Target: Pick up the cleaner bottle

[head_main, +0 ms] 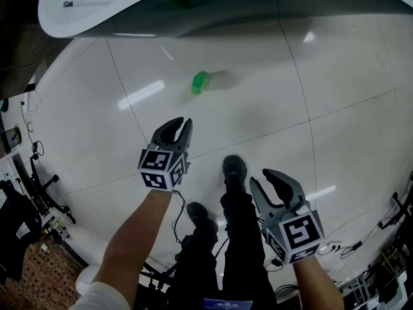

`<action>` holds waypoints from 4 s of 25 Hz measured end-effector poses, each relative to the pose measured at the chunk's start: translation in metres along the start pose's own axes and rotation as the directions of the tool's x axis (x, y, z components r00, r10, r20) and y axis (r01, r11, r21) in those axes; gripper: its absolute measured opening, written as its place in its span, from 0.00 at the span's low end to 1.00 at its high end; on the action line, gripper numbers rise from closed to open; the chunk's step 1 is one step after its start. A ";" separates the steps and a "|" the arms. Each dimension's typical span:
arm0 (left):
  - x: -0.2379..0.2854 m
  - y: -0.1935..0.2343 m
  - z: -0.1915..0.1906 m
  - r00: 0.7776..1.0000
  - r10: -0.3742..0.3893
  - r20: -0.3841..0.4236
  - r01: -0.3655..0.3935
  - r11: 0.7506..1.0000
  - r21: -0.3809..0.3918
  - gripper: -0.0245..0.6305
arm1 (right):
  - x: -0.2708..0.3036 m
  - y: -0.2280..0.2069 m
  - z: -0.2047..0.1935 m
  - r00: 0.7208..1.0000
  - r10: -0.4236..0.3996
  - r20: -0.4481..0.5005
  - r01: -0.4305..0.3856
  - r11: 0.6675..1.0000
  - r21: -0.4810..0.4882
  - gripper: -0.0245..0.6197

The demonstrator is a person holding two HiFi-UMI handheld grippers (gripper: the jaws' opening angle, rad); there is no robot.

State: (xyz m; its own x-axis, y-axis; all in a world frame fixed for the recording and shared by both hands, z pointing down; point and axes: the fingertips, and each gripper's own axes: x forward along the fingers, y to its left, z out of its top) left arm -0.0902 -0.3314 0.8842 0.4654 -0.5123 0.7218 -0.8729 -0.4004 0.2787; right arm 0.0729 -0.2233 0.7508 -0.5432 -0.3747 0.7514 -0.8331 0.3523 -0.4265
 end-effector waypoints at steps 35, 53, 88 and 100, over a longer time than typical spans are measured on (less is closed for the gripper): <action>0.180 0.061 -0.025 0.995 0.097 0.009 -0.097 0.980 0.175 0.47 | 0.043 -0.057 -0.060 0.995 -0.057 -0.088 0.062 0.997 0.056 0.23; 0.204 0.077 -0.016 0.985 0.150 0.083 -0.166 0.956 0.241 0.33 | 0.044 -0.072 -0.090 0.986 -0.068 -0.151 0.078 0.995 0.058 0.23; 0.014 0.016 0.118 0.977 -0.020 0.211 -0.030 0.972 0.231 0.29 | -0.017 0.011 -0.032 0.998 -0.016 -0.059 0.017 1.000 0.019 0.23; -0.092 -0.029 0.153 0.951 -0.078 0.298 0.002 0.969 0.248 0.29 | -0.050 0.050 -0.008 0.999 -0.024 0.038 0.026 0.999 -0.040 0.23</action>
State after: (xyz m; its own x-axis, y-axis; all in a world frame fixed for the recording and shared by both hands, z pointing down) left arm -0.0858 -0.3893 0.7125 0.5546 -0.6823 0.4763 -0.8084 -0.5775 0.1140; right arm 0.0592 -0.1805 0.6962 -0.5264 -0.4153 0.7419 -0.8419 0.3764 -0.3866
